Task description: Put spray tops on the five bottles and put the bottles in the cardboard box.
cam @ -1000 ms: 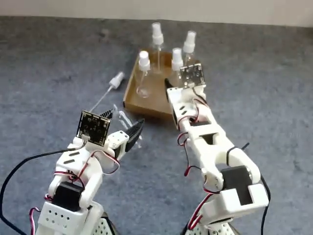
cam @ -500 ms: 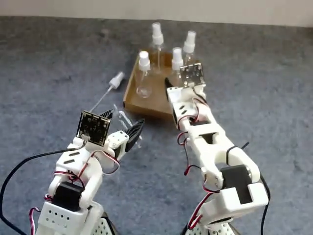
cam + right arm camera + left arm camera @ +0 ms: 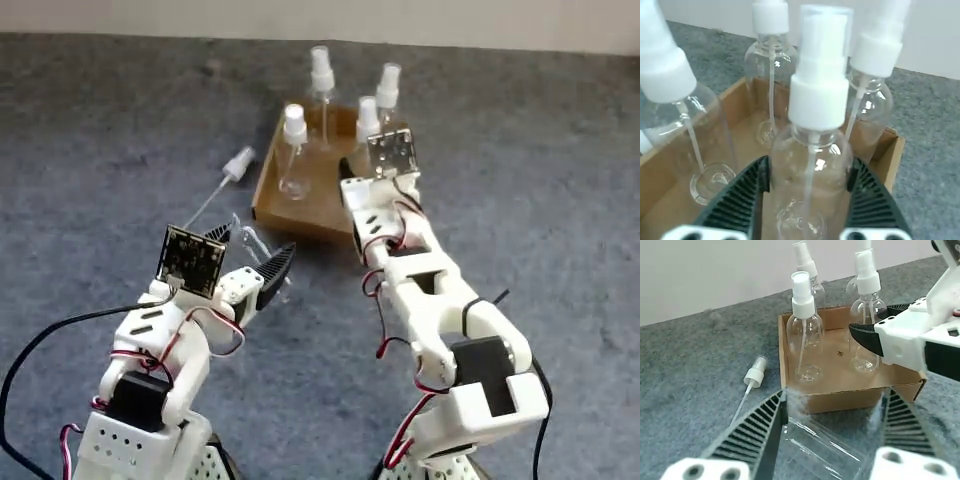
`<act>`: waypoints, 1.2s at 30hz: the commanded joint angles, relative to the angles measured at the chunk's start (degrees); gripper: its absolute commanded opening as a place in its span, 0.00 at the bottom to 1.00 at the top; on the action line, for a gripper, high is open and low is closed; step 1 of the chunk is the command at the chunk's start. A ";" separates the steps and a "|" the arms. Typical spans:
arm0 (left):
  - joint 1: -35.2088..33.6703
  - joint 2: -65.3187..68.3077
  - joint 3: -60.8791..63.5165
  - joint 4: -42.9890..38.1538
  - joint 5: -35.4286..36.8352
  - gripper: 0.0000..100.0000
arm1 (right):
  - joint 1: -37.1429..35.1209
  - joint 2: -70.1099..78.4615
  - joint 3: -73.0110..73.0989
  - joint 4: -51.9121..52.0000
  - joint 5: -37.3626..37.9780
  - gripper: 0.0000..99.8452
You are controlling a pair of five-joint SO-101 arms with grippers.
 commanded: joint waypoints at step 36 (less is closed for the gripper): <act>-0.22 -0.31 -0.31 -1.32 -0.26 0.24 | 0.75 -2.33 -7.08 7.34 0.35 0.31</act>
